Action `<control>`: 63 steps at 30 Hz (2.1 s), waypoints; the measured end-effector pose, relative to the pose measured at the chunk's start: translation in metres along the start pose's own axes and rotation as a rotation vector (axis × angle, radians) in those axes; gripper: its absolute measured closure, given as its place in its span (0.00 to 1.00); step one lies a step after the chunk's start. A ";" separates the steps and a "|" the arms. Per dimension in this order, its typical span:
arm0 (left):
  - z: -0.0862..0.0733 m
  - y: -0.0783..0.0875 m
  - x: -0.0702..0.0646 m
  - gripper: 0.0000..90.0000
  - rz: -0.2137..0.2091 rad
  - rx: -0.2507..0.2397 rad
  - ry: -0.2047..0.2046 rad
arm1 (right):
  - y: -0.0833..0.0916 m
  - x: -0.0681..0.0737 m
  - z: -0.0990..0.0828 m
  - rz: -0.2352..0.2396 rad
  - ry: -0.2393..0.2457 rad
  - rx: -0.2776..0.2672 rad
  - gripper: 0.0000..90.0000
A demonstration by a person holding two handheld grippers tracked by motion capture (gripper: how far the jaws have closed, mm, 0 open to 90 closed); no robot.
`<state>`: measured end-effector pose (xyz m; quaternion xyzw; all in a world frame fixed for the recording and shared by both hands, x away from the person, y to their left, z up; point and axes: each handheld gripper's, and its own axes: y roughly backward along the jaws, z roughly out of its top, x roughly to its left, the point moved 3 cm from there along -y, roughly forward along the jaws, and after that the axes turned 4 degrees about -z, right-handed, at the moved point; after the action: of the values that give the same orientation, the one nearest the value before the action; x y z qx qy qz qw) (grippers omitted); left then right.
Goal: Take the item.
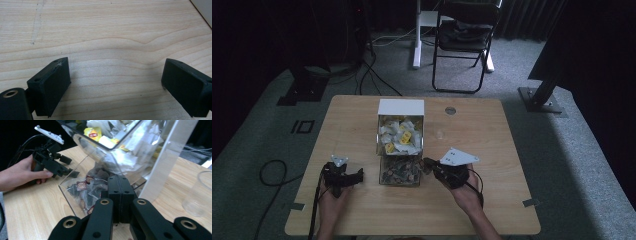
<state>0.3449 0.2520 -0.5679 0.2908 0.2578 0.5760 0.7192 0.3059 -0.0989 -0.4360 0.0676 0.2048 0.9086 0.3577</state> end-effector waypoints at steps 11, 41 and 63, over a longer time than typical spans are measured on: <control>0.000 0.000 0.000 0.10 0.000 0.000 0.000 | 0.005 -0.011 0.002 -0.028 -0.004 -0.007 1.00; 0.000 0.000 0.000 0.10 0.000 0.001 0.000 | 0.000 -0.038 0.004 -0.093 -0.031 -0.014 1.00; 0.000 0.000 0.000 0.10 0.000 0.001 0.000 | -0.012 -0.052 0.010 -0.115 -0.044 -0.027 1.00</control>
<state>0.3449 0.2520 -0.5678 0.2909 0.2582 0.5758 0.7191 0.3540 -0.1230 -0.4303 0.0712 0.1882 0.8875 0.4145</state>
